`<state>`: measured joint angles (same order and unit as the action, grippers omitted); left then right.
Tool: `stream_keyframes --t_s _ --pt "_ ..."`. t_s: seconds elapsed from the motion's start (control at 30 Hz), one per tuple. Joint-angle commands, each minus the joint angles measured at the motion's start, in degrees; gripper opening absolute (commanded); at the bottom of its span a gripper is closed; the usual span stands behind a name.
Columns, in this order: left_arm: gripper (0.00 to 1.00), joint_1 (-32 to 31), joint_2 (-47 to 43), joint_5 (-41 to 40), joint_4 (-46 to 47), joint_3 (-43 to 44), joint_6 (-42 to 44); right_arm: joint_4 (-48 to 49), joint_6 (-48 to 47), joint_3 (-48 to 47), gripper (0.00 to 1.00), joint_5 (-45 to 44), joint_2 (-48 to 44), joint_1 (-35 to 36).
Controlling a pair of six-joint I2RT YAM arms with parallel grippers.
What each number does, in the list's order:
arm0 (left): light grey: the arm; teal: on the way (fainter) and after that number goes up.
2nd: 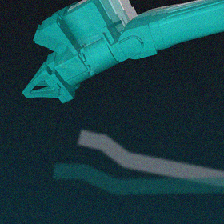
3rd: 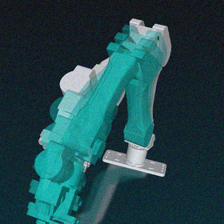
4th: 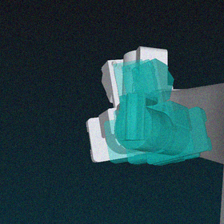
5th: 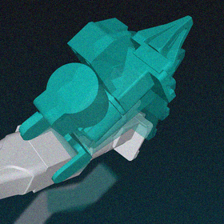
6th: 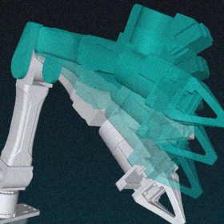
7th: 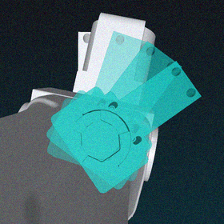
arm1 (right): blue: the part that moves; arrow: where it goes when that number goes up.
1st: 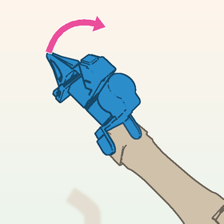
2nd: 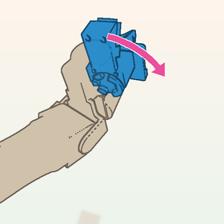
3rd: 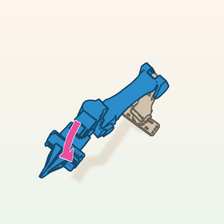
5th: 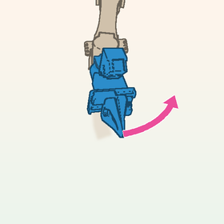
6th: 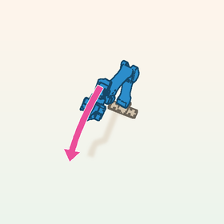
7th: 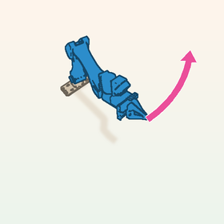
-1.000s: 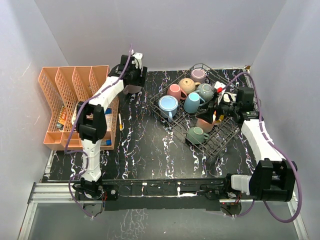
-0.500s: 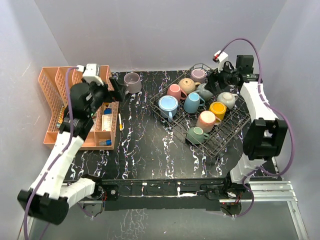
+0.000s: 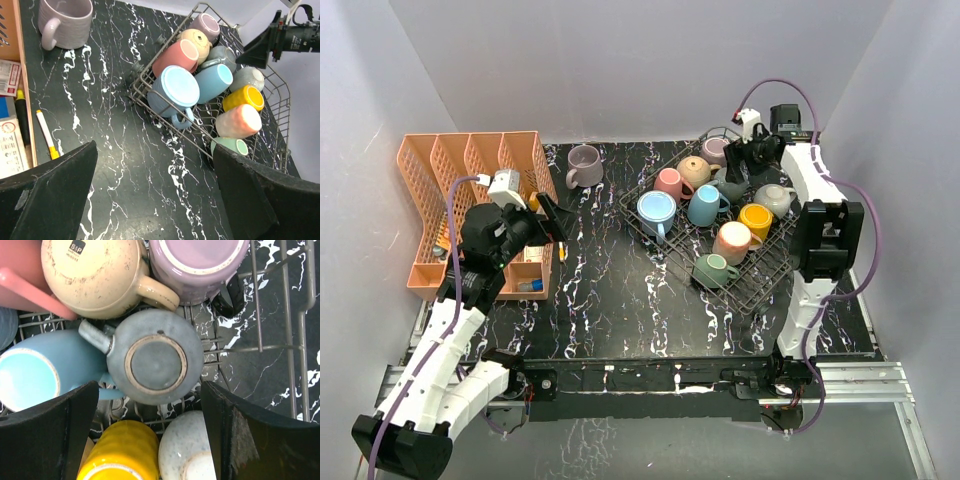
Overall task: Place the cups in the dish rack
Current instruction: Adjust the cup in the dish rack.
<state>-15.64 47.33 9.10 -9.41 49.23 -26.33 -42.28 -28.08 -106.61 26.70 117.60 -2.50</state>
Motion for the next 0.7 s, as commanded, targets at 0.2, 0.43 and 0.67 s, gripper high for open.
stream_keyframes --t_s 0.2,0.43,0.67 --pt "0.97 0.1 -0.7 2.8 -0.6 -0.2 -2.8 -1.1 1.1 -8.9 0.86 -5.6 6.2 4.2" --pt "0.97 0.2 -1.0 3.1 -0.9 -0.1 -3.3 -1.1 0.5 -11.3 0.86 -10.8 9.6 5.9" --pt "0.97 0.1 -1.2 3.5 -1.1 0.0 -3.7 -1.1 -1.5 -11.4 0.87 -19.8 11.6 6.4"
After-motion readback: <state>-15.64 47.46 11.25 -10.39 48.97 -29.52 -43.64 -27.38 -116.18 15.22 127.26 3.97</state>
